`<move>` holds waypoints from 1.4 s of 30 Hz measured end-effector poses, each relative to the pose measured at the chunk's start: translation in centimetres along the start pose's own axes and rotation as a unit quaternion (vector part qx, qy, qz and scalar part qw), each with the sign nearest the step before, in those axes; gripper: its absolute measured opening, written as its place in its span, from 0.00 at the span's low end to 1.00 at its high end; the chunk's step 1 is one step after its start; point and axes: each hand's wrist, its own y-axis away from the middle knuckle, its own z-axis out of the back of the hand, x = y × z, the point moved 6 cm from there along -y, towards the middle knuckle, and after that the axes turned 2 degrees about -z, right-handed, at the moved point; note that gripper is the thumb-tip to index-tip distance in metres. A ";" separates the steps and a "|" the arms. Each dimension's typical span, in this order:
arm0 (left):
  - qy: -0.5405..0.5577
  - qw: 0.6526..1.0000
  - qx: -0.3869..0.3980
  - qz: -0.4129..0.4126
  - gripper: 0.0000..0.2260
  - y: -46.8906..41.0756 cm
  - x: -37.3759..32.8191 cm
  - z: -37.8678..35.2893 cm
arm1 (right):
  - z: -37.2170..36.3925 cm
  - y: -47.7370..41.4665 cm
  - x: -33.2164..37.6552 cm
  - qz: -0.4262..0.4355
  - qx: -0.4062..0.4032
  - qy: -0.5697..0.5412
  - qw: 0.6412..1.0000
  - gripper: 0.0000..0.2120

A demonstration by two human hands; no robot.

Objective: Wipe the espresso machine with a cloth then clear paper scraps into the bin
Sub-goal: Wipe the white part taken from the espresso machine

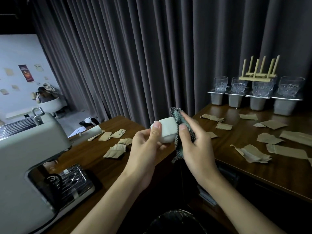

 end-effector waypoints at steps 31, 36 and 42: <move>-0.012 0.993 0.098 -0.066 0.19 -0.3 -0.7 0.7 | -0.5 0.6 1.5 0.066 -0.026 0.024 0.997 0.16; -0.062 0.992 0.080 -0.080 0.18 -0.1 -1.1 1.1 | -0.1 0.3 1.0 0.046 -0.041 -0.016 0.998 0.15; -0.116 0.981 0.073 -0.134 0.23 0.0 -2.1 1.6 | -0.7 0.6 1.3 0.058 -0.008 -0.004 0.998 0.16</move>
